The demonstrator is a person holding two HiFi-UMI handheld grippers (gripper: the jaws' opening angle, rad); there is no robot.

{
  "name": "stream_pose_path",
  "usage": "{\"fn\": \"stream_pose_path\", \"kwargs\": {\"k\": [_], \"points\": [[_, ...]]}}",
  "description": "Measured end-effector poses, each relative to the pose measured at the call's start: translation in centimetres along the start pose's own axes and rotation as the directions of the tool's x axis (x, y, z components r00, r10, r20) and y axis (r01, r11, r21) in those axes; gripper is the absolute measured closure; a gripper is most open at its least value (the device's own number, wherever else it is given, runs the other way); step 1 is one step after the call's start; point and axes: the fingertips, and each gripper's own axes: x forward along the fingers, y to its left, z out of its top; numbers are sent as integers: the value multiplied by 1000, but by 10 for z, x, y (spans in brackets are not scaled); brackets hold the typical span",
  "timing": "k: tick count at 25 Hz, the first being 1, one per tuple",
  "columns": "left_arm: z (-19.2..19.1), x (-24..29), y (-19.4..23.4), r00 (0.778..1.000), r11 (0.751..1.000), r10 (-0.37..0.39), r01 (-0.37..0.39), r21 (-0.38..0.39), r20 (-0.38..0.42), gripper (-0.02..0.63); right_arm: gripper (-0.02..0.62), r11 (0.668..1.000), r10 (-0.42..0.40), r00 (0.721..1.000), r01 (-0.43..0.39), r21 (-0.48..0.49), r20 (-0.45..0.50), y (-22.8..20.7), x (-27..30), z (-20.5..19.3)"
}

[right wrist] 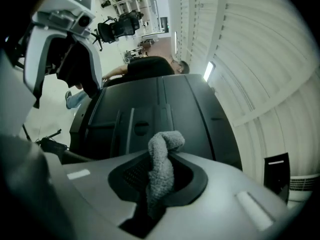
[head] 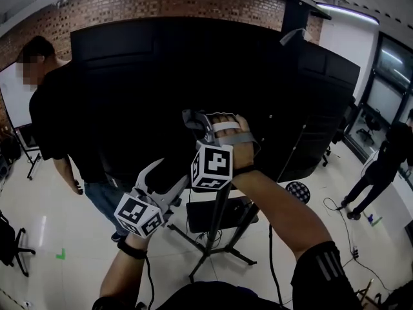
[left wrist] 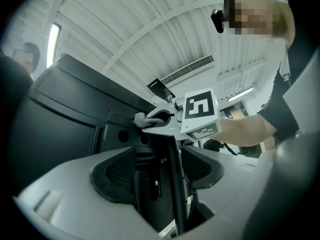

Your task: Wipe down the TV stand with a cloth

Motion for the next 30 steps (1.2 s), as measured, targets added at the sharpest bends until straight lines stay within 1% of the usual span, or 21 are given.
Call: {"fn": "stream_pose_path", "kwargs": {"k": [3, 5, 8, 11, 14, 17, 20, 23, 26, 30], "points": [[-3, 7, -4, 1000, 1000, -25, 25, -1, 2, 304, 538, 1000, -5, 999, 5, -4, -34, -3, -2, -12], [-5, 10, -6, 999, 999, -35, 35, -3, 1, 304, 538, 1000, -15, 999, 15, -6, -33, -5, -6, -16], [-4, 8, -4, 1000, 1000, -29, 29, -6, -4, 304, 538, 1000, -27, 999, 26, 11, 46, -5, -15, -1], [-7, 1, 4, 1000, 1000, -11, 11, -4, -8, 304, 538, 996, 25, 990, -37, 81, 138, 5, -22, 30], [-15, -10, 16, 1000, 1000, 17, -17, -3, -19, 304, 538, 992, 68, 978, -87, 89, 199, 24, -17, 57], [-24, -23, 27, 998, 998, 54, -55, -9, -43, 305, 538, 985, 115, 967, -140, 100, 229, 43, -2, 74], [-32, -36, 37, 995, 996, 87, -88, -18, -58, 304, 538, 980, 144, 962, -172, 102, 232, 57, 13, 82], [-33, -43, 40, 992, 994, 103, -105, -26, -69, 304, 538, 977, 159, 960, -187, 102, 231, 69, 25, 79], [-38, -44, 39, 993, 995, 94, -96, -28, -71, 304, 538, 982, 148, 968, -168, 84, 205, 71, 23, 68], [-40, -32, 27, 996, 997, 59, -61, -37, -71, 304, 538, 984, 142, 980, -156, 91, 142, 68, 14, 41]]}}
